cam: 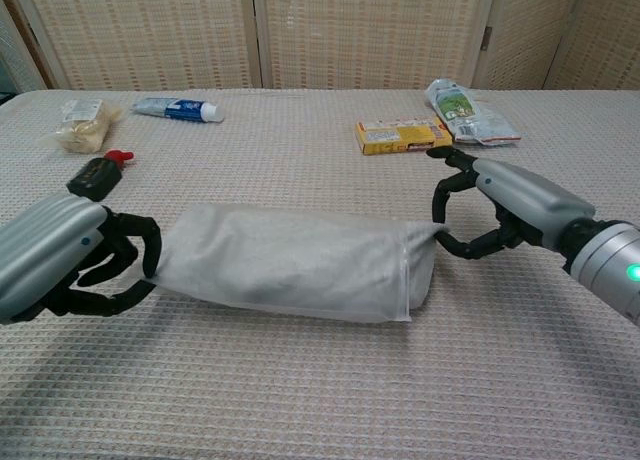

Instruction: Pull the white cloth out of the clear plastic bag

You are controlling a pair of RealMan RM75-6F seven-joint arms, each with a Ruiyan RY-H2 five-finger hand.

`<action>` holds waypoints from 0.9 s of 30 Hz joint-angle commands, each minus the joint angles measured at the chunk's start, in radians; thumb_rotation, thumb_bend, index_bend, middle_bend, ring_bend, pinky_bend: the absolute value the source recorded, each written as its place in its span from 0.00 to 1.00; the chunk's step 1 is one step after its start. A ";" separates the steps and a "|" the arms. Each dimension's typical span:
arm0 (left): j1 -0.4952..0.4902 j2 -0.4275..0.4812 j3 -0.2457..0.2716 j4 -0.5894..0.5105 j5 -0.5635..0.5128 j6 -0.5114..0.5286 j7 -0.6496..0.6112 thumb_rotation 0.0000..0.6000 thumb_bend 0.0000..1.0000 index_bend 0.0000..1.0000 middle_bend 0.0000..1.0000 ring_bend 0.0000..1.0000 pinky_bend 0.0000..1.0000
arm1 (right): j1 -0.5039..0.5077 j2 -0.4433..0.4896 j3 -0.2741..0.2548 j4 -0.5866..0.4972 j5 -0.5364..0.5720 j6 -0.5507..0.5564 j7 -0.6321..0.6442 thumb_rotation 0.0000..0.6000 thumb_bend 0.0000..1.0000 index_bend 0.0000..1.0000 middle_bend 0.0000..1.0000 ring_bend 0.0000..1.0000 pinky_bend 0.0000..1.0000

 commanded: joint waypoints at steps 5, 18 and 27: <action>0.002 0.018 -0.012 0.016 -0.013 0.009 -0.006 1.00 0.61 0.72 1.00 1.00 1.00 | -0.035 0.100 -0.004 -0.055 0.005 0.033 -0.014 1.00 0.43 0.60 0.00 0.00 0.00; 0.006 0.052 -0.077 0.146 -0.103 -0.013 -0.052 1.00 0.62 0.73 1.00 1.00 1.00 | -0.063 0.263 0.059 -0.072 0.080 0.045 0.011 1.00 0.43 0.60 0.00 0.00 0.00; 0.018 0.074 -0.099 0.201 -0.146 -0.015 -0.099 1.00 0.62 0.73 1.00 1.00 1.00 | -0.087 0.345 0.093 -0.057 0.128 0.048 0.063 1.00 0.43 0.60 0.00 0.00 0.00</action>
